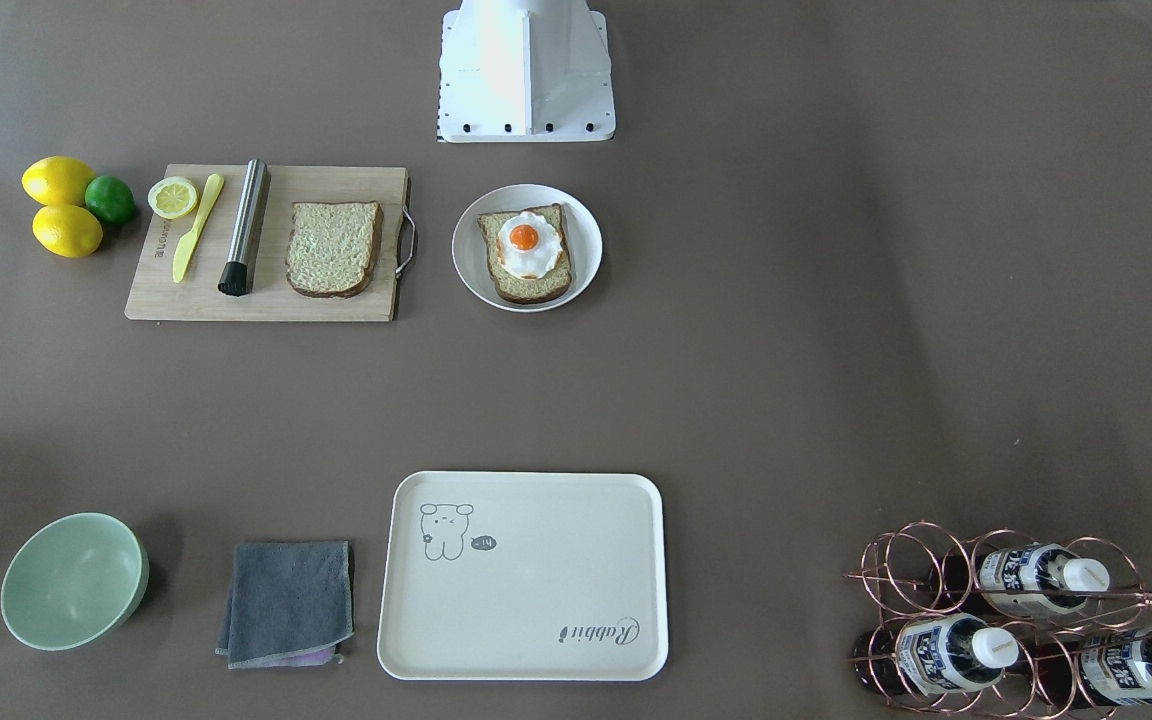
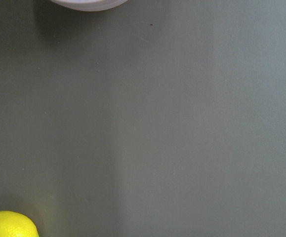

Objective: Make sandwich and place on tray

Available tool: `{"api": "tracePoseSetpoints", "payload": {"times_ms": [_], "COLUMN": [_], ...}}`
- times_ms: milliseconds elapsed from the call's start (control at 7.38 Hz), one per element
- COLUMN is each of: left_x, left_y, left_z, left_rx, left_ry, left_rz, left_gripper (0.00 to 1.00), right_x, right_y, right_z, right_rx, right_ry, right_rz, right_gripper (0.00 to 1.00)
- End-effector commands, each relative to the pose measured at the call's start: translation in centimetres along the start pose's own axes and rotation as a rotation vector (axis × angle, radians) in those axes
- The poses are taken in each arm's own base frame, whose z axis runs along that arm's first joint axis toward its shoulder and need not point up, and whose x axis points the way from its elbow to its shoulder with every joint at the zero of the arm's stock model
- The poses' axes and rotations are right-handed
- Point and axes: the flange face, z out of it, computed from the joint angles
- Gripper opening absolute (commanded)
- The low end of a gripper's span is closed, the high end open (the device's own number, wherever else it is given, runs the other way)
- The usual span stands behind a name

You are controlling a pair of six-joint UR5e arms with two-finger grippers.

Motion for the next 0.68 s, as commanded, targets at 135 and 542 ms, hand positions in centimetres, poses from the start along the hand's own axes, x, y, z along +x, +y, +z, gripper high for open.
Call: {"api": "tracePoseSetpoints", "payload": {"times_ms": [135, 542], "left_x": [0.7, 0.9], "left_y": [-2.3, -2.0], "left_z": [-1.0, -1.0], "left_rx": [0.063, 0.115], "left_ry": [-0.043, -0.028], "left_rz": [0.072, 0.037], "left_gripper": [0.99, 0.99], "right_x": [0.2, -0.3], "right_y": [0.2, 0.1], "right_z": [0.2, -0.5], "right_rx": [-0.001, 0.101], "right_ry": [-0.004, 0.013], "right_rz": [-0.001, -0.097], "right_gripper": [1.00, 1.00]}}
